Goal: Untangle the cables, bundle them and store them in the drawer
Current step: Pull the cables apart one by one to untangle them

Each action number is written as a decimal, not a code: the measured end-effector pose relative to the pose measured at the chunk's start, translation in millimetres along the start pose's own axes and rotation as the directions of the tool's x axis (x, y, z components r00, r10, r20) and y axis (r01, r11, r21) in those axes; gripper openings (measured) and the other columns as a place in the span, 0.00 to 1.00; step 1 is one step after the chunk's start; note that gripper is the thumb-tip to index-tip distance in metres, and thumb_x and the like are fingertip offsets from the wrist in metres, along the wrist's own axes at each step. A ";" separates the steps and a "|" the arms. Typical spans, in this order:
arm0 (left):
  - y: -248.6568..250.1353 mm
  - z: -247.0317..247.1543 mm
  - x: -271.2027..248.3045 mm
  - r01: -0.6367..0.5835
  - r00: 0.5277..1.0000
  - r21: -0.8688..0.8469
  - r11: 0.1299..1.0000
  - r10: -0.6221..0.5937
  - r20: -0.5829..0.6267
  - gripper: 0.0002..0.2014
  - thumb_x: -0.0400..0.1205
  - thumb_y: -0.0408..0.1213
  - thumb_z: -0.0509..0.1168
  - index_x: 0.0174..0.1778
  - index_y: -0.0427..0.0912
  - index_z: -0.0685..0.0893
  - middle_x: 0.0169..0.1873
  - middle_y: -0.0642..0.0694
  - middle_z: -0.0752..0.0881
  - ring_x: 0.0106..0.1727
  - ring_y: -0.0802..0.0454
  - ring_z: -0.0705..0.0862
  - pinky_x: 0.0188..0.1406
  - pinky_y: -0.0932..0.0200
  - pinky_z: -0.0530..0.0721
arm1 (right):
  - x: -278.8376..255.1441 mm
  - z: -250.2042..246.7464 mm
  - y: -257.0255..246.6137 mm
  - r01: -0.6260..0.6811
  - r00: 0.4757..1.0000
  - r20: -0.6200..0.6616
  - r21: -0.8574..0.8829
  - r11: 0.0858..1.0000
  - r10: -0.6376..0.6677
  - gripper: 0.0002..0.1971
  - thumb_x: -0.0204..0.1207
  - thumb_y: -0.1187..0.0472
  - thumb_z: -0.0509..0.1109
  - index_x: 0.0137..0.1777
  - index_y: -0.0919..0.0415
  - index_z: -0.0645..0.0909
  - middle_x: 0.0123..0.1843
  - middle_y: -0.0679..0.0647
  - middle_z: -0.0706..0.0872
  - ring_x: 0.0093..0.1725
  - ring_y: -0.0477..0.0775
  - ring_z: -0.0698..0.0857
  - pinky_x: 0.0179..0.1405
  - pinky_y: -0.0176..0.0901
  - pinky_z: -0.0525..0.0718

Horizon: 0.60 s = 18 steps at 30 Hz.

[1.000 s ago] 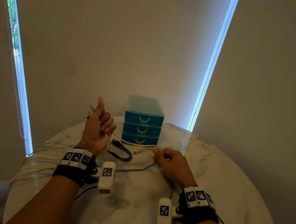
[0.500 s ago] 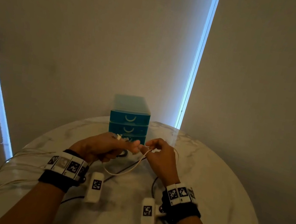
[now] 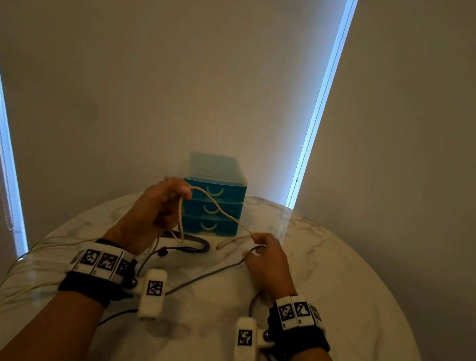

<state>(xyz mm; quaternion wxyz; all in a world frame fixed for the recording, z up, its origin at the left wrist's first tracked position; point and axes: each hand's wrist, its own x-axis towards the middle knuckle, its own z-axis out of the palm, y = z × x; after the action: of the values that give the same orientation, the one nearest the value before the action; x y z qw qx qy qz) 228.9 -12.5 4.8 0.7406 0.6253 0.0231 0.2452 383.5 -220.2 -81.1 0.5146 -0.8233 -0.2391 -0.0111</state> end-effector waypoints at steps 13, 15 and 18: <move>-13.4 15.6 1.2 0.166 0.985 0.293 0.942 -0.170 -0.011 0.10 0.84 0.48 0.76 0.47 0.44 0.91 0.35 0.48 0.88 0.23 0.57 0.66 0.21 0.62 0.61 | -11.1 -22.1 -47.7 -0.117 0.992 0.071 0.828 0.548 0.104 0.08 0.85 0.62 0.76 0.59 0.66 0.85 0.42 0.56 0.90 0.26 0.43 0.75 0.17 0.31 0.70; -17.5 25.8 -4.0 0.186 0.967 0.510 0.840 -0.249 0.058 0.14 0.79 0.58 0.79 0.44 0.51 0.94 0.33 0.52 0.87 0.27 0.58 0.77 0.25 0.62 0.68 | -10.5 -22.9 -52.5 -0.159 0.987 0.143 0.907 0.389 0.069 0.04 0.88 0.63 0.71 0.53 0.63 0.81 0.41 0.55 0.87 0.25 0.43 0.75 0.17 0.30 0.70; -24.4 33.2 -6.7 0.133 0.927 0.654 0.744 -0.328 0.184 0.16 0.75 0.60 0.82 0.54 0.59 0.97 0.35 0.53 0.88 0.30 0.62 0.78 0.24 0.66 0.69 | -10.9 -26.4 -54.9 -0.172 0.985 0.175 0.964 0.202 0.004 0.06 0.89 0.63 0.69 0.50 0.62 0.79 0.39 0.54 0.84 0.25 0.43 0.74 0.21 0.30 0.74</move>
<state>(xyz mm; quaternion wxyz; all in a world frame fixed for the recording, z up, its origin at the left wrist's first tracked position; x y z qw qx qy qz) 242.5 -47.9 -12.7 0.5078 0.8576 0.0740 0.0352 357.7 -227.3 -25.3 0.9000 -0.3266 -0.1792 0.2261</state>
